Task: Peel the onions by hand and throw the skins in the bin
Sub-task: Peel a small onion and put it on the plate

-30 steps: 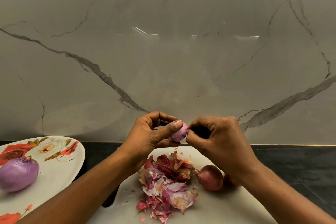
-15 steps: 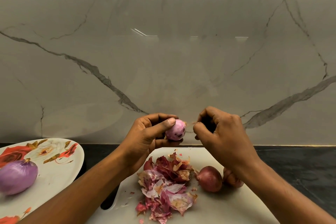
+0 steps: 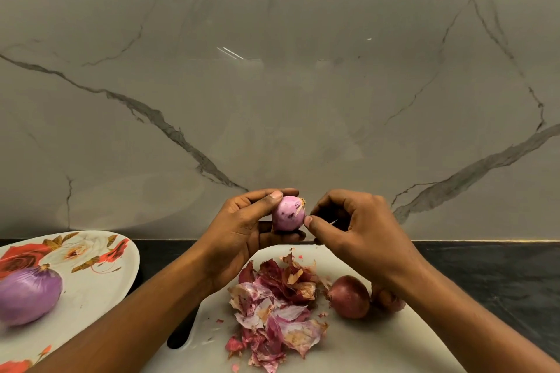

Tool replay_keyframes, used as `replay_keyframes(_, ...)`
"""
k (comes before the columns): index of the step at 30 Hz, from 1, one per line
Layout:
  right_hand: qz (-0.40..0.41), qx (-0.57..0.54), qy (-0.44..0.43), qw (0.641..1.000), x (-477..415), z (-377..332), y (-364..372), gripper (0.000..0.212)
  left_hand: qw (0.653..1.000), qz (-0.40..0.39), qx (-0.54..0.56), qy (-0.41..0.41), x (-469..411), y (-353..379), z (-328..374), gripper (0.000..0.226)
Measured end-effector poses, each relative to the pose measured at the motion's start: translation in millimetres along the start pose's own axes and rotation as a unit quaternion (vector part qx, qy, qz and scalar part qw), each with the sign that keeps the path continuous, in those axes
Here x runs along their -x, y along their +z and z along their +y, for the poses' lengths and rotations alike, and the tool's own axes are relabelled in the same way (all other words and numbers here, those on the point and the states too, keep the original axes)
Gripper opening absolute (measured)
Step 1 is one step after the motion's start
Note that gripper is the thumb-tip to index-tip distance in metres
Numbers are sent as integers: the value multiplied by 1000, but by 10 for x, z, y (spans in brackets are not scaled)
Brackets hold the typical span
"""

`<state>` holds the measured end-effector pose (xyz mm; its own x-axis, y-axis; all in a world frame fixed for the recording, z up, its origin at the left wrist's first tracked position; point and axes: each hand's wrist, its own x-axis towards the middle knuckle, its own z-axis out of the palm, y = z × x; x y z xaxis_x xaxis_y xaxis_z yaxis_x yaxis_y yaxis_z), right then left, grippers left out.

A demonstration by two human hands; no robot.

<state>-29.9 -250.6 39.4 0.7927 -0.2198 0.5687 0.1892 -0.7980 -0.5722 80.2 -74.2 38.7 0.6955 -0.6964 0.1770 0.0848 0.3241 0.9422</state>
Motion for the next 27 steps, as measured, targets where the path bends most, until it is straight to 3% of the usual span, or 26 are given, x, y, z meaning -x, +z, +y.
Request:
replay_keyframes(6, -16, -101, 7, 995, -7, -39, -39, 38, 1000, -4, -29, 6, 18, 19, 10, 34)
replay_keyframes(17, -3, -89, -19, 996, 12, -54, -48, 22, 998, -6, -67, 8, 30, 29, -10, 34)
replay_keyframes(27, -6, -120, -22, 992, 21, -59, -48, 21, 997, -3, -72, 15, 25, 19, -1, 33)
